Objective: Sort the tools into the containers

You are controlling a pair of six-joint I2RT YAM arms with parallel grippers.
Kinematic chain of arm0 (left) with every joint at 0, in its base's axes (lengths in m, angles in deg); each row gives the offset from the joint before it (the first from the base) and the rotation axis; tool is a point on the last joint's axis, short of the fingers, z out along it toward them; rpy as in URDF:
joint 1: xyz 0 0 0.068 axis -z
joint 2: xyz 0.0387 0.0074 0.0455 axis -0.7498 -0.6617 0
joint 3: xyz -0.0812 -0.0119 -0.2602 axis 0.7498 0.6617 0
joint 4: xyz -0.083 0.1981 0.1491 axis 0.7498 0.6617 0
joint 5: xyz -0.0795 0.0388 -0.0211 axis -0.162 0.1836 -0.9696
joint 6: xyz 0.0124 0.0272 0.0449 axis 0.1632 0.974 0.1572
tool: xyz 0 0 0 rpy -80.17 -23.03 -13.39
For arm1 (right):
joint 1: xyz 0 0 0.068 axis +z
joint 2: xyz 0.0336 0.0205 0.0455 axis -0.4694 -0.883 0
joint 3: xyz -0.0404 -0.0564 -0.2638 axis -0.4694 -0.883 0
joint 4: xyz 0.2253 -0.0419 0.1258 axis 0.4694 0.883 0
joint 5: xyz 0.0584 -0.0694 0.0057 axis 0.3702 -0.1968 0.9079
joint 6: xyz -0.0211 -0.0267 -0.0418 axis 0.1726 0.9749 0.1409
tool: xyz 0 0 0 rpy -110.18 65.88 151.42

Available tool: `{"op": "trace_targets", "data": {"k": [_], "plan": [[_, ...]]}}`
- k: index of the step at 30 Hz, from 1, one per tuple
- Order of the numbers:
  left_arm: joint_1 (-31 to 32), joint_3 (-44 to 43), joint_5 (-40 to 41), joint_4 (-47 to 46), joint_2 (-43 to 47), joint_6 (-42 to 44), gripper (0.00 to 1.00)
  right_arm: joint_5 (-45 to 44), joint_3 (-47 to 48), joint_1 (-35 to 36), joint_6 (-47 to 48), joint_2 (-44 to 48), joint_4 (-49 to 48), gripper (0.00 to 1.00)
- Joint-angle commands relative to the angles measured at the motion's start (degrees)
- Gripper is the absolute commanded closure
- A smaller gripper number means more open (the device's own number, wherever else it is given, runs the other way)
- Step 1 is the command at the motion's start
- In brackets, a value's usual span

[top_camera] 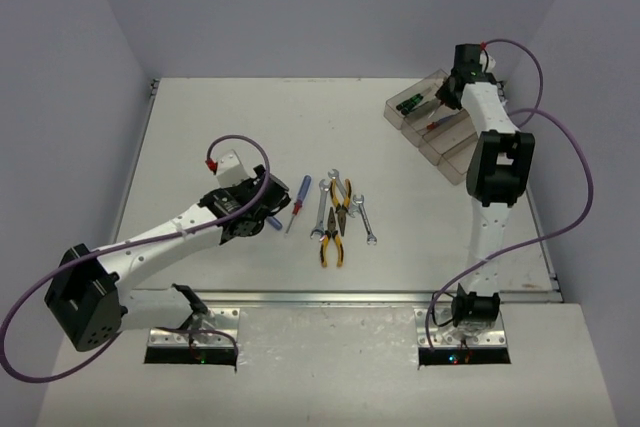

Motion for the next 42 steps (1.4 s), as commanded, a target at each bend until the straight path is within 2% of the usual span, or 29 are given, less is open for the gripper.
{"op": "trace_targets", "data": {"k": [1, 5, 9, 11, 14, 19, 22, 25, 26, 29, 32, 37, 39, 41, 42], "plan": [[-0.08, -3.09, 7.09, 8.52, -4.43, -9.97, 0.00, -3.58, 6.48, -0.08, 0.11, -2.60, 0.39, 0.99], [-0.16, -1.36, 5.07, 5.03, -5.04, -7.20, 0.00, -3.54, 5.91, -0.09, -0.79, -2.81, 0.39, 0.87], [-0.16, -0.23, 1.85, 1.11, -5.19, -4.09, 0.00, -3.23, 5.40, -0.09, -0.74, -1.57, 0.66, 0.51], [-0.19, -0.23, 0.49, 0.13, -5.19, -3.22, 0.00, -3.36, 5.25, -0.09, -0.43, -0.18, 1.27, 0.36], [-0.54, -0.12, -2.67, -2.62, -5.30, -2.24, 0.00, -2.10, 4.38, -0.08, 0.17, 2.92, 1.63, 0.28], [-2.15, 0.07, -9.14, -4.52, -7.73, -4.39, 0.00, 6.37, 3.02, 0.93, 2.36, 7.65, 5.35, 0.27], [-3.42, -1.32, -11.50, -3.59, -10.61, -8.14, 0.00, 11.61, -5.68, 5.99, 8.22, 15.22, 5.67, 0.25], [-3.76, -3.67, -12.61, -1.40, -13.99, -12.27, 0.00, 17.18, -20.15, 10.56, 12.37, 27.84, 0.23, 0.24], [-3.85, -3.74, -12.97, -1.36, -15.12, -12.67, 0.01, 19.44, -24.57, 10.72, 12.77, 28.21, 0.04, 0.24], [-5.21, -5.66, -13.52, -1.42, -20.71, -13.25, 0.03, 24.62, -41.57, 14.96, 12.14, 38.67, -6.57, 0.25], [-7.78, -6.71, -14.85, -3.77, -25.29, -11.20, 0.06, 26.52, -52.12, 17.61, 11.72, 46.60, -10.00, 0.25], [-10.54, -8.30, -15.47, -6.12, -29.98, -8.82, 0.19, 28.07, -62.22, 20.39, 10.43, 55.82, -13.51, 0.26], [-11.07, -7.97, -16.65, -7.36, -30.94, -7.89, 0.35, 28.61, -65.05, 20.66, 10.34, 57.79, -14.66, 0.26], [-11.33, -7.28, -17.72, -8.85, -31.89, -6.69, 0.58, 28.76, -66.28, 20.66, 10.50, 59.20, -14.98, 0.26], [-11.41, -7.26, -18.32, -8.91, -31.91, -6.64, 0.59, 28.93, -66.32, 20.57, 10.51, 59.58, -14.99, 0.26]]}}
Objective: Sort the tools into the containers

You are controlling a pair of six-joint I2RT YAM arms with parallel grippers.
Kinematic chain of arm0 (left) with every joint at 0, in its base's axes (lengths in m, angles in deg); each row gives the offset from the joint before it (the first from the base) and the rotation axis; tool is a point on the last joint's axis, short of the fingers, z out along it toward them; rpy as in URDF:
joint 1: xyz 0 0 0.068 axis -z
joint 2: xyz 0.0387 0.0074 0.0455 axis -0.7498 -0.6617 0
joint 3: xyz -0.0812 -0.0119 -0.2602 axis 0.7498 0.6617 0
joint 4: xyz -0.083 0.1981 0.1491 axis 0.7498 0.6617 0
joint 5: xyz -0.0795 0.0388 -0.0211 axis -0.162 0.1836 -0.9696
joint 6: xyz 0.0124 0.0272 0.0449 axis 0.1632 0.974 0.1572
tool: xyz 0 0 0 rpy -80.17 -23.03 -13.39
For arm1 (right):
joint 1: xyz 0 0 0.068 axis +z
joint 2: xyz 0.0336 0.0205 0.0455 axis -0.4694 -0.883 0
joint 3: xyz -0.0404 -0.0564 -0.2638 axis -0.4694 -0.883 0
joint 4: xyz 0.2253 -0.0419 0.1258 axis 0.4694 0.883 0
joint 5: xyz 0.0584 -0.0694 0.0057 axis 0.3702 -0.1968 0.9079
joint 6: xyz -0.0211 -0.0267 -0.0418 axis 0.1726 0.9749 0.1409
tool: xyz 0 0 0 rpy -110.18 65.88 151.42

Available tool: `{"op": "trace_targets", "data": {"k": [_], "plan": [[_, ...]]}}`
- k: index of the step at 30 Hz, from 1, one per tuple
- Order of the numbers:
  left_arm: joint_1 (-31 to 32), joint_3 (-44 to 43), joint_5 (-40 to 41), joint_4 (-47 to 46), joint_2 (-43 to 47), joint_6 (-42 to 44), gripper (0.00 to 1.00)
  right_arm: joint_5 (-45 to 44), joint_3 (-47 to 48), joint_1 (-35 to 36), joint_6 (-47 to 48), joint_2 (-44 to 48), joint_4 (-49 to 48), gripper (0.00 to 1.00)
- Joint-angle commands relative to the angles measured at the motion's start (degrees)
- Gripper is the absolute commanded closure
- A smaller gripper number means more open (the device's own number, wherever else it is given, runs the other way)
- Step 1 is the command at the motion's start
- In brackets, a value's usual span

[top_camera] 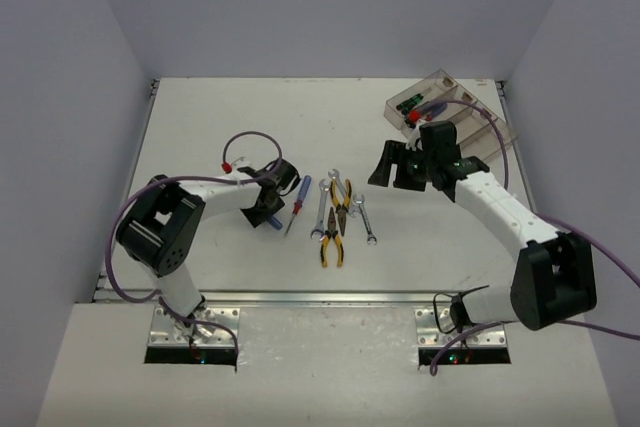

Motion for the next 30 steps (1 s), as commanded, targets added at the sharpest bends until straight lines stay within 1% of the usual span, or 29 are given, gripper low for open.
{"op": "trace_targets", "data": {"k": [1, 2, 3, 4, 5, 6, 9, 11, 13, 14, 16, 18, 20, 22, 24, 25, 27, 30], "plan": [[-0.78, 0.28, -3.77, -5.09, -1.81, 1.71, 0.66, 2.07, -1.14, 0.42, -0.05, 3.91, -6.40, 0.27], [-0.92, 0.93, -5.59, -6.25, -1.54, 3.03, 0.86, 3.19, -2.20, 0.43, -0.32, 3.85, -7.33, 0.27], [-0.99, 1.87, -6.41, -7.32, -0.86, 3.65, 0.95, 5.23, -2.75, 0.46, -0.56, 3.47, -8.24, 0.28], [-1.04, 2.91, -6.87, -8.36, -0.05, 4.02, 0.99, 7.57, -3.11, 0.51, -0.79, 2.97, -9.14, 0.28], [-1.05, 3.12, -7.17, -8.57, 1.17, 4.52, 1.00, 9.88, -3.61, 0.52, -1.19, 2.87, -9.33, 0.28], [-1.05, 4.52, -7.30, -9.49, 2.55, 5.11, 1.00, 12.30, -4.34, 0.80, -1.76, 2.66, -11.71, 0.28], [-0.87, 8.49, -6.27, -11.97, 12.65, 8.15, 1.00, 20.05, -8.83, 4.20, -5.56, 1.52, -20.59, 0.28], [0.53, 10.52, -7.57, -15.16, 18.62, 11.86, 1.00, 20.78, -9.11, 7.30, -5.58, 0.16, -23.31, 0.28], [3.47, 14.24, -11.95, -23.27, 26.28, 17.24, 1.00, 19.93, -8.13, 14.04, -5.19, -2.00, -26.25, 0.27], [5.02, 15.24, -14.47, -26.02, 29.19, 18.56, 1.00, 19.64, -8.24, 16.02, -6.08, -2.79, -27.85, 0.27], [7.71, 16.83, -17.90, -29.88, 33.20, 19.43, 1.00, 20.02, -9.44, 18.16, -9.53, -3.80, -33.30, 0.27], [9.54, 17.96, -21.91, -33.44, 36.23, 19.23, 1.00, 20.98, -11.02, 19.78, -13.08, -4.52, -40.70, 0.29], [10.24, 19.90, -26.09, -39.87, 37.92, 18.86, 1.00, 21.38, -11.87, 21.08, -13.76, -4.96, -45.65, 0.31], [11.41, 20.31, -29.10, -42.12, 38.78, 18.73, 1.00, 20.48, -11.62, 21.61, -14.22, -5.15, -45.37, 0.38], [12.17, 20.60, -30.10, -43.98, 39.49, 18.60, 1.00, 20.08, -12.36, 21.92, -14.89, -5.13, -46.43, 0.43], [13.29, 20.81, -30.20, -45.03, 39.75, 18.31, 1.00, 19.70, -13.57, 22.05, -16.42, -4.80, -48.09, 0.51], [13.87, 21.21, -30.92, -46.72, 39.76, 17.58, 1.00, 18.41, -15.82, 22.05, -17.48, -3.36, -50.27, 0.64], [14.50, 21.66, -31.56, -48.62, 39.15, 16.43, 1.00, 15.84, -17.92, 22.13, -18.14, -1.30, -51.33, 0.66]]}}
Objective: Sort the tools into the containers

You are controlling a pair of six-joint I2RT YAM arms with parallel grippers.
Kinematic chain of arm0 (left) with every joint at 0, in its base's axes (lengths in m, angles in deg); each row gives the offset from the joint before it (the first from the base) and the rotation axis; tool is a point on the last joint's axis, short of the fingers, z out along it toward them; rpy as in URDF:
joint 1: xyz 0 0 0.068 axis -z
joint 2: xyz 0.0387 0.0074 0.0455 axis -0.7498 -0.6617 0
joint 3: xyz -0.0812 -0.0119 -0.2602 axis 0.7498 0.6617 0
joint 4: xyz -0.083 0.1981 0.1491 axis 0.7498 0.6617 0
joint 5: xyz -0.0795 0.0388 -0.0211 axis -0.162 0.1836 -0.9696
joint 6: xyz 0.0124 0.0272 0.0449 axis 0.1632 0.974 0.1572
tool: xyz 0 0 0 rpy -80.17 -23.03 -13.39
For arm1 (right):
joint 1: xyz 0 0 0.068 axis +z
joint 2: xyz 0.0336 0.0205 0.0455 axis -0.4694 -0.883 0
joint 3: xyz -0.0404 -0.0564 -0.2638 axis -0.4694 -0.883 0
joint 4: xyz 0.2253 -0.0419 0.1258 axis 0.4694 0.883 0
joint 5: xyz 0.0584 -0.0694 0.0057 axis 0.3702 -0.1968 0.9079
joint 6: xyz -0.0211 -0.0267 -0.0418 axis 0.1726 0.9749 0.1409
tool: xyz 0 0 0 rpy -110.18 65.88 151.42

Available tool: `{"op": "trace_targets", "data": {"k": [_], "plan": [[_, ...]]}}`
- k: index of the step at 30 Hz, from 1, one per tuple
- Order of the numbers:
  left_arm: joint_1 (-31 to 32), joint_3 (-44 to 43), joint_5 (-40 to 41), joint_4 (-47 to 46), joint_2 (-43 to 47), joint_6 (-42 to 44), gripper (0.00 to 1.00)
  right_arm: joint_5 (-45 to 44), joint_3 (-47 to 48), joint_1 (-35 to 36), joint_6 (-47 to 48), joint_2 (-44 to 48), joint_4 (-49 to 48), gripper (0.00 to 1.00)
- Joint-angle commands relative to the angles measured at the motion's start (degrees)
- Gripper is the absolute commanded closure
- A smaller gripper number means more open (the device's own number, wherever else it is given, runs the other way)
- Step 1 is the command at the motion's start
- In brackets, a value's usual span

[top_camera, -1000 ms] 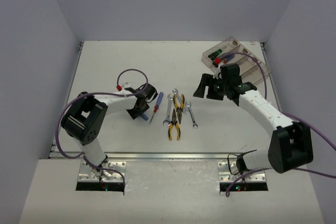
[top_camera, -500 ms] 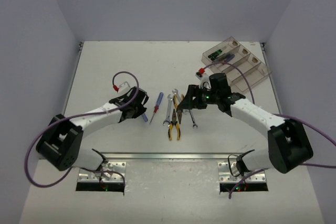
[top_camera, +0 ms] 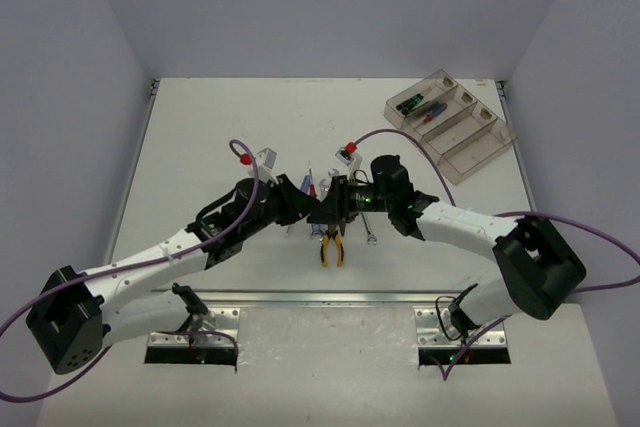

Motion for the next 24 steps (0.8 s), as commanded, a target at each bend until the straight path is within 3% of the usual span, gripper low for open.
{"op": "trace_targets", "data": {"k": [1, 3, 4, 5, 7, 8, 9, 16, 19, 24], "plan": [[2.43, 0.53, -5.41, -9.78, 0.70, -1.84, 1.00, -5.09, -2.95, 0.37, -2.62, 3.26, -7.30, 0.70], [2.82, 0.87, -4.93, -10.47, 0.66, -2.16, 1.00, -5.92, -3.57, 0.37, -3.41, 4.04, -7.72, 0.81], [2.82, 1.05, -4.70, -10.93, 0.72, -1.99, 1.00, -6.33, -3.75, 0.37, -3.59, 4.33, -7.56, 0.92], [2.82, 0.60, -4.21, -10.21, 0.73, -1.74, 0.94, -7.38, -3.85, 0.37, -3.61, 4.60, -6.53, 0.99], [2.79, -1.52, -1.54, -6.16, 1.02, -0.07, 0.31, -10.67, -3.44, 0.25, -2.98, 5.32, -2.86, 1.00], [2.73, -2.95, 0.84, -3.15, 1.05, 1.19, 0.06, -12.33, -3.27, 0.11, -2.76, 5.69, -1.03, 1.00], [2.73, -5.15, 4.15, 1.59, 0.96, 2.24, 0.00, -14.27, -3.09, -0.43, -2.63, 6.07, 1.42, 1.00], [2.73, -19.30, 27.61, 35.67, 3.72, 2.92, 0.00, -31.42, 4.22, -12.67, -0.25, 6.75, 25.61, 1.00], [2.75, -19.48, 28.56, 39.36, 6.86, 4.64, 0.00, -38.29, 10.68, -21.21, 1.04, 2.96, 31.41, 1.00], [2.73, -16.41, 23.92, 40.87, 10.90, 8.70, 0.00, -46.78, 34.04, -31.07, 0.75, -14.72, 41.89, 1.00]]}}
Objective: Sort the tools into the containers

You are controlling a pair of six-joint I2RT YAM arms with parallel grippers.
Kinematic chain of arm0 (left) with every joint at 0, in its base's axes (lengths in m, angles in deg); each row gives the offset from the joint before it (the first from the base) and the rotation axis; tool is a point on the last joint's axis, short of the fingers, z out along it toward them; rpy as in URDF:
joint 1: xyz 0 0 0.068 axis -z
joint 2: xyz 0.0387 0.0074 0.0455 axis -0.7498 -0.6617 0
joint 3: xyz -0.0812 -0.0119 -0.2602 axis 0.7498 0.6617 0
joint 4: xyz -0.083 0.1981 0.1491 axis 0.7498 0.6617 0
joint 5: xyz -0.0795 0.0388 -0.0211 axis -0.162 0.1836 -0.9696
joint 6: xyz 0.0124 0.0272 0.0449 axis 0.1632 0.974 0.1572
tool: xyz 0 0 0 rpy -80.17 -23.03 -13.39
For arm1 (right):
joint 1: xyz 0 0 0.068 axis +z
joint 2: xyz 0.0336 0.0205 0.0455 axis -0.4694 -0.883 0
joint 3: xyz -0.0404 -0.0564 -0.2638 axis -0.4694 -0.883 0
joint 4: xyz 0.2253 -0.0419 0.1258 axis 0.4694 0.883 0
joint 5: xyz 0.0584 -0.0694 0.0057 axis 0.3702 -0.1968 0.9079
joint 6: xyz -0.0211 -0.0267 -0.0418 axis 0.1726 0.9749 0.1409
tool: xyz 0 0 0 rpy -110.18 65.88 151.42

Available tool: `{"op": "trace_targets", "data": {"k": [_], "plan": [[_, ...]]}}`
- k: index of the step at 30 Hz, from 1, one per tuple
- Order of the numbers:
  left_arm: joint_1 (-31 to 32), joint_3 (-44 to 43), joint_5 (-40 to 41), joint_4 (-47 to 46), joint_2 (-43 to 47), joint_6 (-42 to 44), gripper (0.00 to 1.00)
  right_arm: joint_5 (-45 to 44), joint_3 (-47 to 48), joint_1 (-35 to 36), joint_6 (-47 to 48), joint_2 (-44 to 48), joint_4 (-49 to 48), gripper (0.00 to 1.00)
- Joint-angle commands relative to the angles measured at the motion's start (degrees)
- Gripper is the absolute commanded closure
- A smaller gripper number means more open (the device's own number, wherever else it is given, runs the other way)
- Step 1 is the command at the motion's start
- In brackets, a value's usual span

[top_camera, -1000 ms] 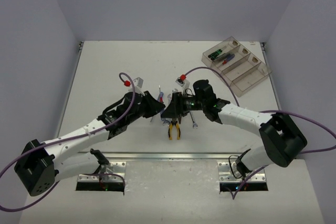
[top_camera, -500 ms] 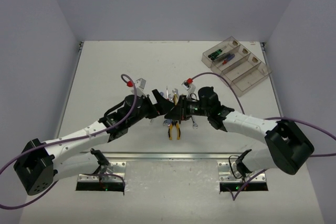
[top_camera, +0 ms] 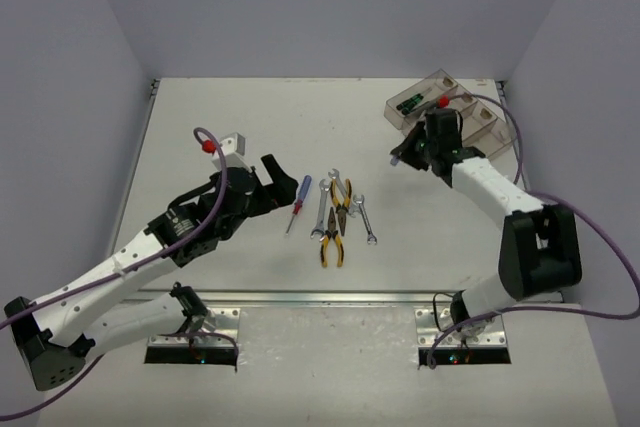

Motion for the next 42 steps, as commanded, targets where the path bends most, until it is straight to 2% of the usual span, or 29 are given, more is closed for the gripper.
{"op": "trace_targets", "data": {"k": [1, 3, 5, 6, 9, 12, 17, 18, 19, 20, 21, 24, 26, 29, 32, 35, 37, 40, 42], "plan": [[0.19, 2.41, -0.39, 5.34, 2.98, 3.84, 0.00, -13.14, 22.21, -6.88, 0.98, -14.01, 12.54, 1.00], [0.25, 3.24, -0.67, 5.22, 3.82, 4.07, 0.00, -13.93, 33.26, -8.97, 0.95, -22.19, 17.40, 1.00], [0.19, 3.67, -0.39, 5.18, 4.03, 4.71, 0.00, -15.05, 39.97, -10.39, 1.03, -29.69, 22.01, 1.00], [0.19, 3.77, -0.20, 5.26, 4.11, 4.83, 0.00, -16.16, 47.04, -10.84, 1.28, -32.43, 23.66, 1.00], [0.19, 4.20, 3.34, 6.27, 5.31, 4.62, 0.00, -16.25, 57.78, -11.93, 1.57, -41.33, 27.58, 0.95], [0.28, 4.83, 5.32, 6.24, 6.64, 4.74, 0.00, -15.48, 62.44, -14.03, 1.13, -44.75, 28.09, 0.93], [0.19, 4.92, 6.27, 6.02, 5.97, 4.88, 0.00, -12.48, 63.77, -14.49, 0.69, -45.94, 28.19, 0.86], [0.23, 5.09, 6.31, 5.80, 5.58, 4.76, 0.00, -12.35, 63.42, -14.49, 0.64, -45.59, 28.15, 0.83], [0.27, 5.32, 6.26, 5.32, 4.87, 4.55, 0.00, -12.22, 63.07, -14.49, 0.74, -45.15, 28.04, 0.75], [0.28, 5.62, 6.14, 4.49, 3.85, 4.31, 0.00, -12.04, 62.70, -14.49, 0.86, -44.61, 27.92, 0.62], [0.27, 5.64, 6.13, 4.44, 3.11, 4.22, 0.00, -12.03, 62.43, -14.49, 0.86, -44.07, 27.84, 0.61], [0.28, 6.85, 5.09, 0.84, -1.08, 3.90, 0.00, -11.19, 61.33, -14.54, 1.59, -41.49, 27.89, 0.40], [0.20, 7.18, 4.53, -2.72, -4.51, 3.79, 0.00, -10.60, 60.68, -14.50, 2.33, -39.27, 27.92, 0.31], [-0.38, 5.59, 4.52, -6.52, -13.07, 4.00, 0.00, -7.88, 57.51, -14.20, 4.98, -33.07, 26.84, 0.27], [-2.68, 3.68, 2.22, -9.88, -22.63, 6.88, 0.00, -0.96, 50.92, -12.53, 10.69, -24.77, 25.34, 0.27], [-6.35, -1.16, -0.08, -12.04, -33.24, 10.96, 0.07, 6.46, 39.70, -8.82, 17.28, -16.24, 24.86, 0.28], [-7.51, -5.54, -1.22, -11.51, -38.23, 12.70, 0.13, 7.59, 32.25, -4.90, 21.15, -10.37, 23.86, 0.28], [-9.35, -10.45, -2.38, -9.51, -45.89, 14.32, 0.21, 8.58, 16.82, -0.87, 22.39, 0.84, 18.17, 0.29], [-10.14, -11.91, -5.71, -10.82, -48.35, 15.30, 0.24, 12.25, 10.30, -0.28, 20.54, 5.22, 15.08, 0.30]]}}
